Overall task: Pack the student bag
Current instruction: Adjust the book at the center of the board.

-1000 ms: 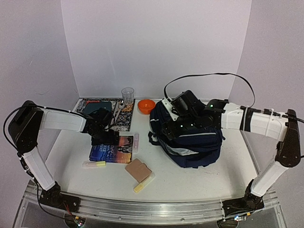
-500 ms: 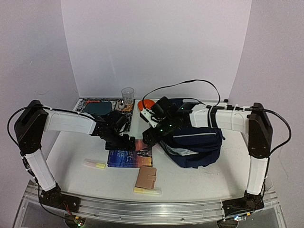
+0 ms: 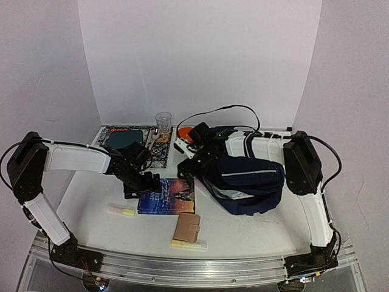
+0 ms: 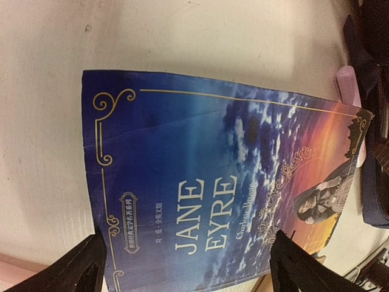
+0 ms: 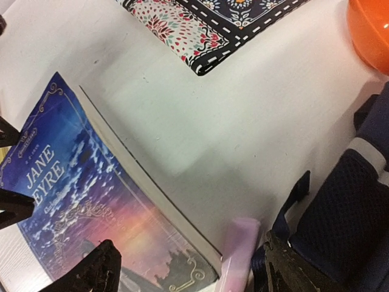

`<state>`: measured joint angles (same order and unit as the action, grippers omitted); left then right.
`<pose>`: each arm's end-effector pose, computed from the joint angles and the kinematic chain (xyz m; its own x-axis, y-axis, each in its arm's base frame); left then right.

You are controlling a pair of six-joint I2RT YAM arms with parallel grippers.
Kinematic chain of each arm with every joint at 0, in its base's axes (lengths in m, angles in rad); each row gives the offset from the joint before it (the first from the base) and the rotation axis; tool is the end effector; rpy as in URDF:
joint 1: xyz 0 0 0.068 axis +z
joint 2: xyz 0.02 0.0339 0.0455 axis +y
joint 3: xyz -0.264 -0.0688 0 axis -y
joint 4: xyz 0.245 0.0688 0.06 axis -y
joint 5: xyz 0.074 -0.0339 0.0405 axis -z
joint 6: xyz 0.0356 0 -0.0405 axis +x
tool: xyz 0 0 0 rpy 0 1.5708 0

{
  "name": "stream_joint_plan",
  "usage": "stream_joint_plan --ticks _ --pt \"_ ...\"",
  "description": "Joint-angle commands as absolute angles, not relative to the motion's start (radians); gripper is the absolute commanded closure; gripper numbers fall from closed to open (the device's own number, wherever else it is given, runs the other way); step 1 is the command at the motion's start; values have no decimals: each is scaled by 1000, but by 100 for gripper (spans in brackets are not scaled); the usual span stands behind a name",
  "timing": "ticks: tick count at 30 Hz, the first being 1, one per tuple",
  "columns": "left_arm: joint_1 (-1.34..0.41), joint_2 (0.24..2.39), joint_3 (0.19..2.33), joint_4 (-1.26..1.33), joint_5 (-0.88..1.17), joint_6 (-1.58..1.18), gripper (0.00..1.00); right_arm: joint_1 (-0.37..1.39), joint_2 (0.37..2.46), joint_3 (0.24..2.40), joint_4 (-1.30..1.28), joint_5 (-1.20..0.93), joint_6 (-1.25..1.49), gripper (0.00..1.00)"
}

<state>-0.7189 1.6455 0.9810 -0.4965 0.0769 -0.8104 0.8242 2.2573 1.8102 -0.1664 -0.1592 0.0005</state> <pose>0.2339 -0.2083 0.1725 -0.9682 -0.1127 -0.2235 -0.0317 0.9409 -0.3372 0.3513 0.3880 0.2030 -0.3914 -0.4223 -0.8176 -0.8126 0.5756 0.0917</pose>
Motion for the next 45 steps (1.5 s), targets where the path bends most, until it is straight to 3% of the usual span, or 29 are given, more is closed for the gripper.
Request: stream_joint_plan --ticks 1,8,19,24,31,36,45 --pt "-708 1696 992 -528 102 -815 7 830 2331 1879 -212 -258 -31 19" --pt "-656 1806 1090 -527 86 -743 14 832 2342 1857 -230 -368 -28 27" --pt "-586 2062 1351 -516 103 -613 18 832 2252 1752 -255 -514 66 51" --pt "-581 2015 1376 -516 93 -619 16 832 2262 1749 -254 -427 162 51" --pt "-581 1809 1176 -516 69 -755 11 831 2286 1741 -250 -336 297 44" --pt "-582 1733 1055 -506 67 -824 11 833 2297 1738 -228 -369 323 42" --pt "-583 1799 1009 -372 200 -843 15 833 2333 1739 -169 -484 359 41"
